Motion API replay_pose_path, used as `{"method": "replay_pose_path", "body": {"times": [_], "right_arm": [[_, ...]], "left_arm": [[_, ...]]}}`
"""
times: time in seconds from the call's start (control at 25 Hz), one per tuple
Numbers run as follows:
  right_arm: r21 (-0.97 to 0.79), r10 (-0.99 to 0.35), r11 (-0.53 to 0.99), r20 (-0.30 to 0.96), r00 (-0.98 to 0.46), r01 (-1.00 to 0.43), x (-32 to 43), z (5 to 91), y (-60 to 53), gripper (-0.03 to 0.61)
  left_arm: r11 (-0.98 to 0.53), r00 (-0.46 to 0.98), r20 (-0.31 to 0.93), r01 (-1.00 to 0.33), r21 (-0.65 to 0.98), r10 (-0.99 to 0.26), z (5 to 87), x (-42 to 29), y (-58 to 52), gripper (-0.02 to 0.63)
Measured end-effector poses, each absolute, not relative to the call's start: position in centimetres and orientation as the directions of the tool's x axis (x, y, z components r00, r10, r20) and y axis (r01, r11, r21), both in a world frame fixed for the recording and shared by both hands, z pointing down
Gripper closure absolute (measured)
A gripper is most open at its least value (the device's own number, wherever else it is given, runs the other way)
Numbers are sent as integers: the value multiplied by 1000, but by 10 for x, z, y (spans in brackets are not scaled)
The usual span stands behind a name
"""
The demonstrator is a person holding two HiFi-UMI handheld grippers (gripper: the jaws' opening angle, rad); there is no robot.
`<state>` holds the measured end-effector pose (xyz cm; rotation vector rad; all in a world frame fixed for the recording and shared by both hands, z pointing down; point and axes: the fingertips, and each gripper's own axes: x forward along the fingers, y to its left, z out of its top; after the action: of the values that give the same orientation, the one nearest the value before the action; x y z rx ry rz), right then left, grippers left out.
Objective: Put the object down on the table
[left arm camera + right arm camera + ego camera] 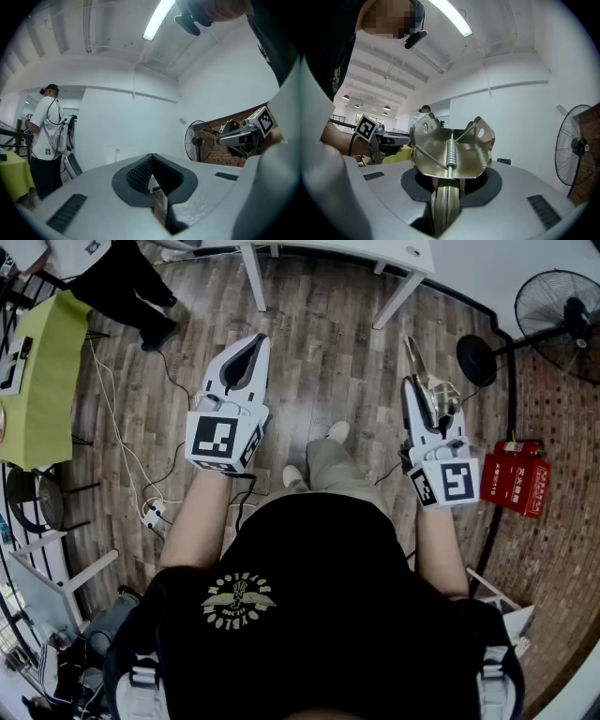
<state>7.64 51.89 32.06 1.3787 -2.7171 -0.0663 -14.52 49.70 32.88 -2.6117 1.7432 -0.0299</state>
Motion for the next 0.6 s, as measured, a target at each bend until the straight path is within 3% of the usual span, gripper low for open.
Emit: {"method": "replay_pose_path", "body": {"times": [0.6], "right_arm": [[32,-839,543,70,-540,-839,111,343,439,494]], "left_arm": [[-415,416,22,-909,44,-909,351,-122,424,607]]}}
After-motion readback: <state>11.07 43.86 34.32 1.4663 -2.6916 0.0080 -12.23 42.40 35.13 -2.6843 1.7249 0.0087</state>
